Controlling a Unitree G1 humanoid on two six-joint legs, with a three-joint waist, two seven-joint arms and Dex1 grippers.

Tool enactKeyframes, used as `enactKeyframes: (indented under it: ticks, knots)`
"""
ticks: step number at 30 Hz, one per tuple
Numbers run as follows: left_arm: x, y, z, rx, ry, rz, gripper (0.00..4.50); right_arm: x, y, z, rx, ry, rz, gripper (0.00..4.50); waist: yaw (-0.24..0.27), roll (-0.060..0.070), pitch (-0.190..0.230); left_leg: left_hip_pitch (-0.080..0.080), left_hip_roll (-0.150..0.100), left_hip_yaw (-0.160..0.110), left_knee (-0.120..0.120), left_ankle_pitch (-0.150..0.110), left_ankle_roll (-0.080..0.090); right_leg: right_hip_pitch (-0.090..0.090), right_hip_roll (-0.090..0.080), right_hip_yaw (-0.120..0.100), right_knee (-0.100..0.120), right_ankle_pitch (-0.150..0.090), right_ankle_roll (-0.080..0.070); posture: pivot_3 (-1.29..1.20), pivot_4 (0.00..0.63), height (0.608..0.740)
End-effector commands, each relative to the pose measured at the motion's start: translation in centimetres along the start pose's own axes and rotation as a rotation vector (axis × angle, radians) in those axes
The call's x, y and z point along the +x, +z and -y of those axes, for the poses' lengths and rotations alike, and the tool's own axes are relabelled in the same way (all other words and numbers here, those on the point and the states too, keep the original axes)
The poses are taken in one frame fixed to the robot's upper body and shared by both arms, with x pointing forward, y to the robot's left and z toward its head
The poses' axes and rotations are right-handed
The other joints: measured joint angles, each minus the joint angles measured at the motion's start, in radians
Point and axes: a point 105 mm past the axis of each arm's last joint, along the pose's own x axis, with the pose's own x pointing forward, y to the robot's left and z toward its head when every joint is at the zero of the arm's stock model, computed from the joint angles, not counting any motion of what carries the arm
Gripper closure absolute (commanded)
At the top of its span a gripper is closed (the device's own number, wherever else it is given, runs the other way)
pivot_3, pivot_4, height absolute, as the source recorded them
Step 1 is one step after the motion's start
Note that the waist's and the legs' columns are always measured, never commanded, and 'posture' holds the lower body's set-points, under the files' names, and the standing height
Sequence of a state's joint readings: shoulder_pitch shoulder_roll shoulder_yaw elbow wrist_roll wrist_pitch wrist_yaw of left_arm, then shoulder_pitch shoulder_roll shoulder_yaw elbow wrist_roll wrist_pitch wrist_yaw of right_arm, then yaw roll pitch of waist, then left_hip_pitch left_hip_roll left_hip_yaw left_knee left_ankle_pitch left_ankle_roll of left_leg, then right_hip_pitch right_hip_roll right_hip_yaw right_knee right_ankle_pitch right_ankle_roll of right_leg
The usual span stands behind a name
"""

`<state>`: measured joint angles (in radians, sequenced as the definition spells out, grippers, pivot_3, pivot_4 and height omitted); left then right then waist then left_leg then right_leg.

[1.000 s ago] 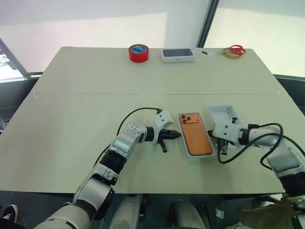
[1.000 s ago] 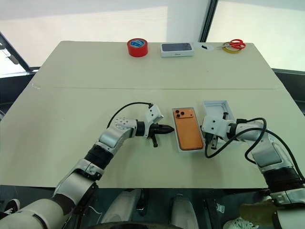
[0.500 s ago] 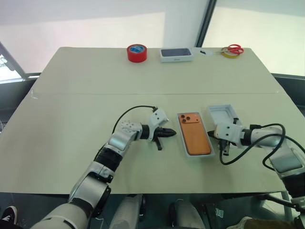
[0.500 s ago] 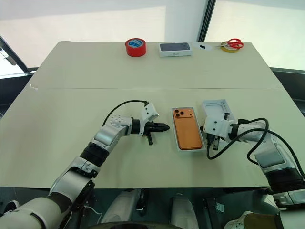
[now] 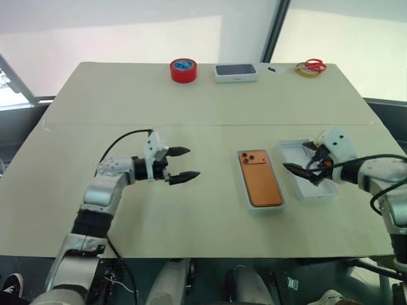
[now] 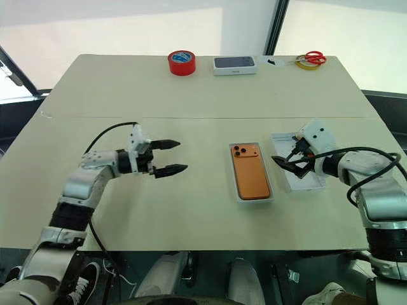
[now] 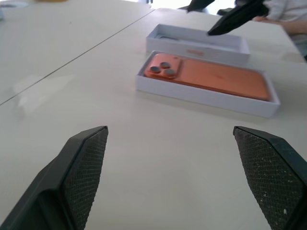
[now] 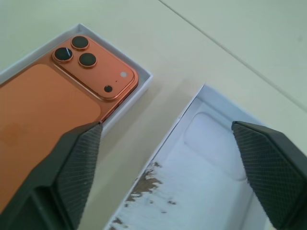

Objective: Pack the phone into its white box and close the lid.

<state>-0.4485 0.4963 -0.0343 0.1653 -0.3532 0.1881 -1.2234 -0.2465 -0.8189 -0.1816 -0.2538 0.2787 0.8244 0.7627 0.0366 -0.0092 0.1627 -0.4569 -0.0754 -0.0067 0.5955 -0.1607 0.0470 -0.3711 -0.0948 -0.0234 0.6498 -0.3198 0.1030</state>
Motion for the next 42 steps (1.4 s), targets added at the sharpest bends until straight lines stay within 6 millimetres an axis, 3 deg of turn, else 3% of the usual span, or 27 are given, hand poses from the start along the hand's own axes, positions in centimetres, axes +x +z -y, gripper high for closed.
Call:
enactKeyframes:
  ticks: [1,5,9,16,38,41,42]
  knots:
    - [-1.9,1.7,0.7,0.094,-0.040,0.052,0.05,-1.3,0.9,-0.7,0.031,-0.026,-0.039,0.02,0.000,0.000,0.000,-0.002,0.000,0.000,0.000,0.000,0.000,-0.002,0.000,0.000,0.000,0.000,0.000,0.00,0.150,0.738]
    - [-3.7,1.2,1.6,0.111,-0.089,0.014,0.05,-2.2,0.2,-2.6,0.089,0.021,-0.162,0.02,-0.001,0.002,0.000,-0.003,0.000,0.000,0.000,0.000,0.000,-0.003,0.000,0.000,0.000,0.000,-0.001,0.00,0.150,0.738]
    - [-4.6,1.1,2.6,0.153,-0.126,-0.004,0.05,-2.7,-0.1,-0.6,0.193,-0.069,-0.268,0.02,-0.007,0.004,0.001,-0.003,0.000,0.000,0.000,0.000,0.001,-0.003,-0.001,0.000,-0.001,-0.001,-0.002,0.00,0.150,0.738]
    - [-4.9,1.5,3.3,0.199,-0.150,0.001,0.05,-1.3,1.0,-0.4,0.371,-0.033,-0.292,0.02,-0.031,0.004,0.001,-0.004,0.000,0.001,-0.002,0.000,0.001,-0.003,-0.001,0.000,-0.003,0.000,-0.002,0.00,0.150,0.738]
    - [-3.6,2.6,4.4,0.211,-0.155,0.042,0.05,0.3,-0.3,-1.4,0.305,-0.044,-0.437,0.02,-0.049,0.004,0.001,-0.004,0.000,0.001,-0.001,0.001,0.003,-0.004,-0.001,0.000,-0.002,0.002,0.001,0.00,0.150,0.738]
    - [-3.5,2.6,4.5,0.211,-0.156,0.044,0.00,0.3,-0.6,-1.4,0.286,-0.059,-0.453,0.84,-0.049,0.004,0.001,-0.004,0.000,0.001,-0.001,0.001,0.003,-0.004,-0.001,0.000,-0.002,0.002,0.001,0.00,0.150,0.738]
    - [-3.5,2.6,4.5,0.212,-0.154,0.045,0.00,0.4,-0.8,-1.5,0.269,-0.068,-0.462,1.33,-0.049,0.004,0.001,-0.004,0.000,0.001,-0.001,0.001,0.003,-0.004,-0.001,0.000,-0.002,0.002,0.001,0.00,0.150,0.738]
